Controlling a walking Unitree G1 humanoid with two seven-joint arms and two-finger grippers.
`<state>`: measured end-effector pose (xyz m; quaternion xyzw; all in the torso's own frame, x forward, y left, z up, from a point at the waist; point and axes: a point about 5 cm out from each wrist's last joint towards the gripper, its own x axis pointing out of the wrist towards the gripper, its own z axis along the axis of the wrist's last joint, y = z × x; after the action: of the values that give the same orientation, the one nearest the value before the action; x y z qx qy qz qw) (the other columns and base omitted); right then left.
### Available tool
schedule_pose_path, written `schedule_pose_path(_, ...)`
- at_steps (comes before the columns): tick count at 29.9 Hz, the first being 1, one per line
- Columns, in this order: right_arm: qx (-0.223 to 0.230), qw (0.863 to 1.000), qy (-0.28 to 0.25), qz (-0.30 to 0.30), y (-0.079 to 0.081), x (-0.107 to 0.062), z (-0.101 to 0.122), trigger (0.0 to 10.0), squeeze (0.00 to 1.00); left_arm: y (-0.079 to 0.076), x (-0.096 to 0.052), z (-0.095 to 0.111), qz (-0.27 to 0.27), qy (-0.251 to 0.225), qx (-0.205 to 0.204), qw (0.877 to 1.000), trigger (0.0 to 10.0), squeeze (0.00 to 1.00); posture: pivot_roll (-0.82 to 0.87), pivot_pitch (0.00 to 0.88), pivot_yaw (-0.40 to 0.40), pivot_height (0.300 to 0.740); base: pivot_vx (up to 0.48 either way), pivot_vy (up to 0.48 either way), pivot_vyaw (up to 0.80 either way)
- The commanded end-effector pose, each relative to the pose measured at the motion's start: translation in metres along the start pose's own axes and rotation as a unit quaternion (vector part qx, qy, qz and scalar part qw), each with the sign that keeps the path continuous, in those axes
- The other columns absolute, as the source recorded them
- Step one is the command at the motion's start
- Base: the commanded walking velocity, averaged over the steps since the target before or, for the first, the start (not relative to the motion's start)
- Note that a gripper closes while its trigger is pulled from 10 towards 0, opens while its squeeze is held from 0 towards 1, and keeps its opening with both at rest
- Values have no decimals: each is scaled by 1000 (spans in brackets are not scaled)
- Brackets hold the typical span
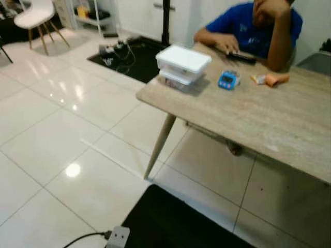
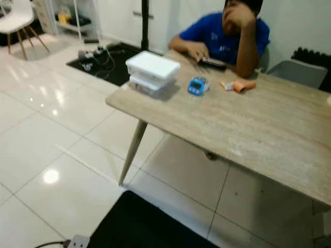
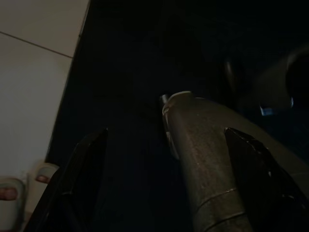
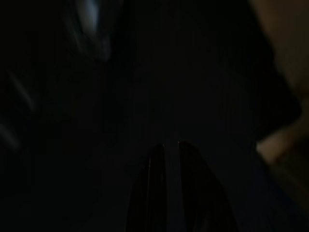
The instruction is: Restocking fridge
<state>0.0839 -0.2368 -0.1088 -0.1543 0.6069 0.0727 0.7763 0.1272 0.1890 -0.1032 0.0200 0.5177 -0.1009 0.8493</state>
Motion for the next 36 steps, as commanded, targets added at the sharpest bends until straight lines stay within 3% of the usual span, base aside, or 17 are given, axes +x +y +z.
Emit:
schedule_pose_path(1, 1, 1000, -1, -4, -2, 0, 1, 10000, 0, -5, -2, -16, -8, 32, -3, 999, 10000, 0, -65, 102, -6, 740, 337, 0, 0)
schedule_pose_path(25, 0, 1000, 0, -4, -2, 0, 0, 10000, 0, -6, -1, -15, -7, 23, -15, 1000, 10000, 0, -63, 103, -6, 740, 331, 0, 0)
schedule_pose_path(27, -1, 1000, 0, -4, -2, 0, 0, 10000, 0, -6, -1, -14, -8, 17, -28, 999, 10000, 0, -63, 103, -6, 740, 0, 0, 0)
schedule_pose_path(36, -1, 1000, 1, -4, -1, 0, -1, 10000, 0, -8, -1, -17, -19, 35, 1, 999, 10000, 0, -62, 103, -5, 740, 0, -97, 0)
